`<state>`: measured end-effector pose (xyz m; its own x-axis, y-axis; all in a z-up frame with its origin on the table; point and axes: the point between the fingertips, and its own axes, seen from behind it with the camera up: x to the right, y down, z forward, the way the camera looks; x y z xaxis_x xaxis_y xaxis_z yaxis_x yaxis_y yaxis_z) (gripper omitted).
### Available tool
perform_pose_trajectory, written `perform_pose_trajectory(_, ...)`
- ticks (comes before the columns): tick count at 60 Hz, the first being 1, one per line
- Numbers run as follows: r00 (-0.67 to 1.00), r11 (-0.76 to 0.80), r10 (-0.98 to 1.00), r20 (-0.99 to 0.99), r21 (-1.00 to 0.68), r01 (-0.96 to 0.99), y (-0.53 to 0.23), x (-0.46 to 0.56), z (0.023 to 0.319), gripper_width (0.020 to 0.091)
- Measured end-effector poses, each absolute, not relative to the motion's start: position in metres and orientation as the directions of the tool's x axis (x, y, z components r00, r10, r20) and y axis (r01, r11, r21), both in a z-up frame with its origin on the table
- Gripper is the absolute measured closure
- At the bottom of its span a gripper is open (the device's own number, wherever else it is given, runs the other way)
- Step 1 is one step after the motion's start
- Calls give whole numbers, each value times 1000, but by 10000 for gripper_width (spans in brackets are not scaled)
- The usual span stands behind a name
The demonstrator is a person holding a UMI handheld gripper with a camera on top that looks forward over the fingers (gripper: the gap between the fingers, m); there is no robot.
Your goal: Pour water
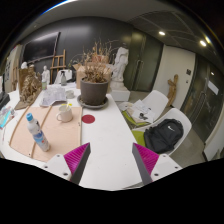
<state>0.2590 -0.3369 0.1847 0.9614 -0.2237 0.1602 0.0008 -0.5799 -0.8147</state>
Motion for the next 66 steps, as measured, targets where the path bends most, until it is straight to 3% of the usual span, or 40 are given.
perform_pose_trajectory(26, 1000, -588, 8, 9, -809, 12, -346, 48, 101, 247)
perform_pose_trajectory(38, 998, -495, 65, 8, -868, 39, -289, -27, 79, 246)
perform_pose_trajectory(50, 1000, -386, -8, 15, -923, 11, -210, -38, 70, 252)
perform_pose_trajectory(55, 1000, -368, -14, -15, -930, -19, -190, -43, 63, 338)
perform_pose_trajectory(62, 1000, -349, -13, 6, -937, 1, -176, -41, 57, 584)
perform_pose_trajectory(66, 1000, -335, -19, 8, -942, 1, -176, -40, 58, 613)
